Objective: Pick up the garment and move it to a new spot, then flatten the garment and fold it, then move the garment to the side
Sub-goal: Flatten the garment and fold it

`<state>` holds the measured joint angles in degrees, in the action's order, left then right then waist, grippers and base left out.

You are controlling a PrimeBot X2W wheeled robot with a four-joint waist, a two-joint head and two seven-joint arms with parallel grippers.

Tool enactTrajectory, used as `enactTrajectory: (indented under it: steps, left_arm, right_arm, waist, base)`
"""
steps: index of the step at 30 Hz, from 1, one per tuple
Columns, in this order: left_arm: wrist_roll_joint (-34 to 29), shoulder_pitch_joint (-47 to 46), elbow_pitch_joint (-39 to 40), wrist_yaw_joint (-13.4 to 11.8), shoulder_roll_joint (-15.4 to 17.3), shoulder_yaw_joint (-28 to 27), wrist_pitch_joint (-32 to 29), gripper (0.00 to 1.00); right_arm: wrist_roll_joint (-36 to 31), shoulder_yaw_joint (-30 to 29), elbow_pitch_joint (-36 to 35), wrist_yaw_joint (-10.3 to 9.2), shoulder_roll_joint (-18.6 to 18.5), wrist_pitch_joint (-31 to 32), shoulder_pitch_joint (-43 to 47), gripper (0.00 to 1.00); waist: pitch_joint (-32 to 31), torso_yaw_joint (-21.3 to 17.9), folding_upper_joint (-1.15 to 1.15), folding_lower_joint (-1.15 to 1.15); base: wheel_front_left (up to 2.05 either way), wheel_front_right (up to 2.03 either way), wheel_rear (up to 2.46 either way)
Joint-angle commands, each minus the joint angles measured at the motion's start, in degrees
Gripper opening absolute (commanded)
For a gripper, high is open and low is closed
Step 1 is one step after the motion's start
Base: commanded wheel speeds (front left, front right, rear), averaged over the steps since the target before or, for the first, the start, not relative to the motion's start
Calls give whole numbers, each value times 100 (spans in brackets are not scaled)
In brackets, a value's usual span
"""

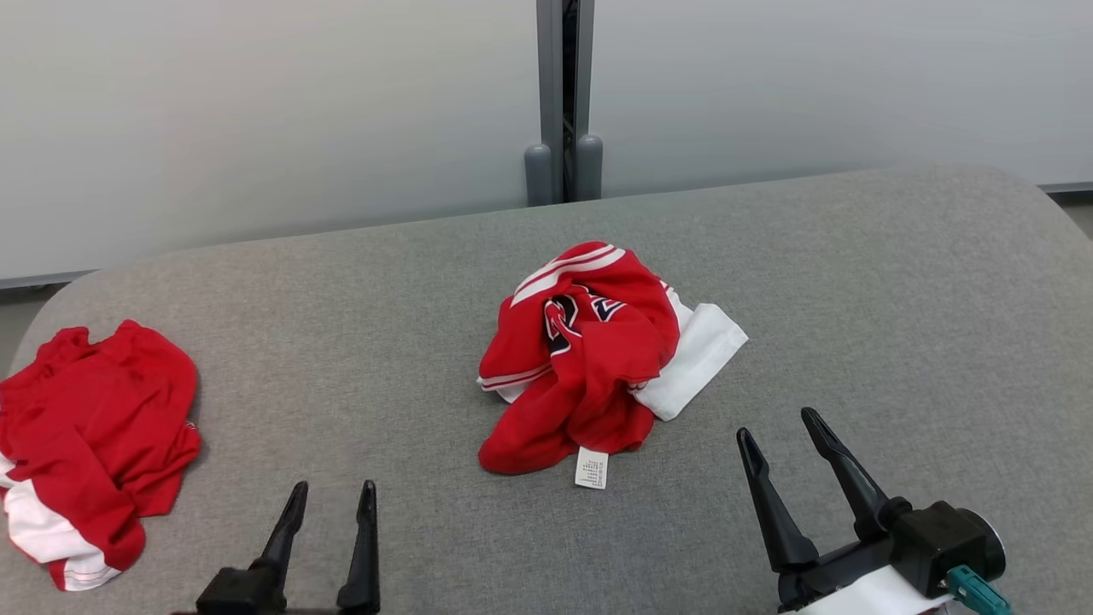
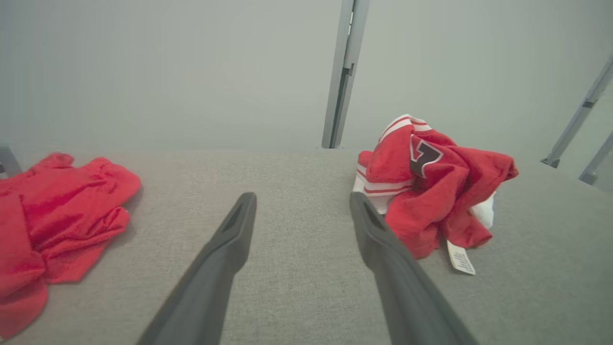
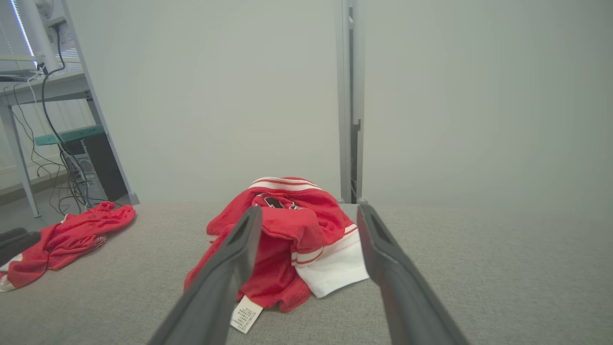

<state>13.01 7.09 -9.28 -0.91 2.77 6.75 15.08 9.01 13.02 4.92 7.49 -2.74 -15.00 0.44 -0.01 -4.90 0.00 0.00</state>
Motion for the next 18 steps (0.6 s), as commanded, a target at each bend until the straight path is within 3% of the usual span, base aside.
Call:
enactTrajectory:
  steps: [1,9,18]
  left_arm:
    - [-65,-147,-57,51,22,14,7,100]
    - [35,-877,-786,369,19,294,6,100]
    - [-237,-1930,-1670,551,23,632,6,100]
  right_arm:
    - [-26,-2,9,1,-29,-32,-30,100]
    - [-11,48,8,1,-56,-32,-139,100]
    - [29,88,-93,1,-78,-32,-396,100]
  waist:
    - [51,-45,0,0]
    - [264,-270,0,0]
    - [755,-469,0,0]
  base:
    - [0,0,0]
    - [0,0,0]
    - [0,0,0]
